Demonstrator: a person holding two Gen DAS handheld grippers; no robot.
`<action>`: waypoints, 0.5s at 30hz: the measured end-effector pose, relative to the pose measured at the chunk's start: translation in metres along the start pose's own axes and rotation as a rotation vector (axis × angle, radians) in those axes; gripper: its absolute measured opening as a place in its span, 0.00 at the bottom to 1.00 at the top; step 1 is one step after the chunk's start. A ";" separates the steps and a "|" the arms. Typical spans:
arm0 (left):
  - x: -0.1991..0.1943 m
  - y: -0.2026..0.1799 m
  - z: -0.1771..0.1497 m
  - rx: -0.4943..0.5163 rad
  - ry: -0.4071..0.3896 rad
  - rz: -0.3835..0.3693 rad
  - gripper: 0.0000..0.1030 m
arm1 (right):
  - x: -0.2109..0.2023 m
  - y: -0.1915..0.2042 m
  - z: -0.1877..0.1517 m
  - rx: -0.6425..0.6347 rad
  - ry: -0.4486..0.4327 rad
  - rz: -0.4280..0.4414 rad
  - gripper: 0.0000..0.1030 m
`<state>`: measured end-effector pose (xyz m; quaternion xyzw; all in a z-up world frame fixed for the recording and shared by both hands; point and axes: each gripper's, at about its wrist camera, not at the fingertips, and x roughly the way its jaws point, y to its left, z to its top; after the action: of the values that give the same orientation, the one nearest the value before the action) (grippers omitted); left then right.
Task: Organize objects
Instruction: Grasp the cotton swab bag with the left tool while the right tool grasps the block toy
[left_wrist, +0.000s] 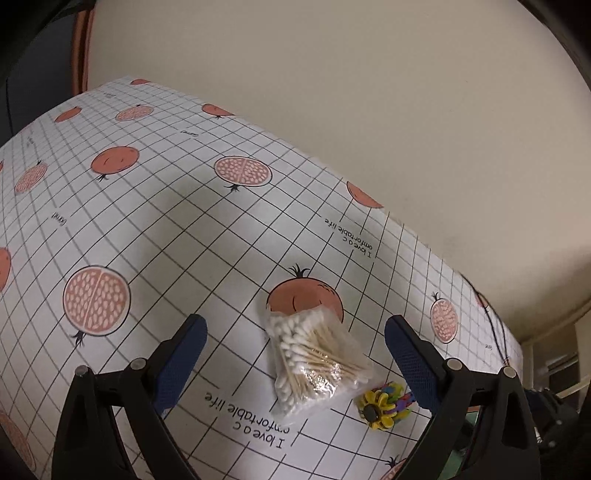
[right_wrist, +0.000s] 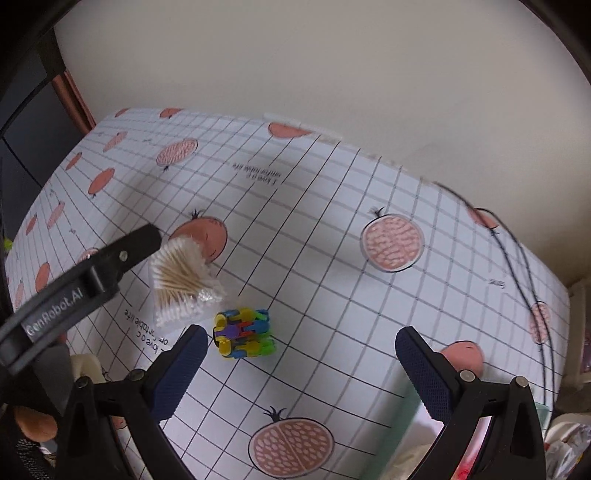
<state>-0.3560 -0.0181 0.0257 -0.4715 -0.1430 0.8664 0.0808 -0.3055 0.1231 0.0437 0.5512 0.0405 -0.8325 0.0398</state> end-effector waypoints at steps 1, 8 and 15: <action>0.003 -0.001 0.001 0.009 0.005 0.000 0.94 | 0.004 0.001 -0.001 0.000 0.006 0.009 1.00; 0.026 -0.007 0.000 0.039 0.050 0.010 0.94 | 0.030 0.010 -0.007 -0.006 0.032 0.031 1.00; 0.048 -0.013 -0.003 0.087 0.092 0.047 0.94 | 0.044 0.021 -0.011 -0.033 0.032 0.042 1.00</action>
<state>-0.3789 0.0078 -0.0096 -0.5101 -0.0902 0.8509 0.0876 -0.3105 0.1029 -0.0016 0.5645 0.0430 -0.8217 0.0658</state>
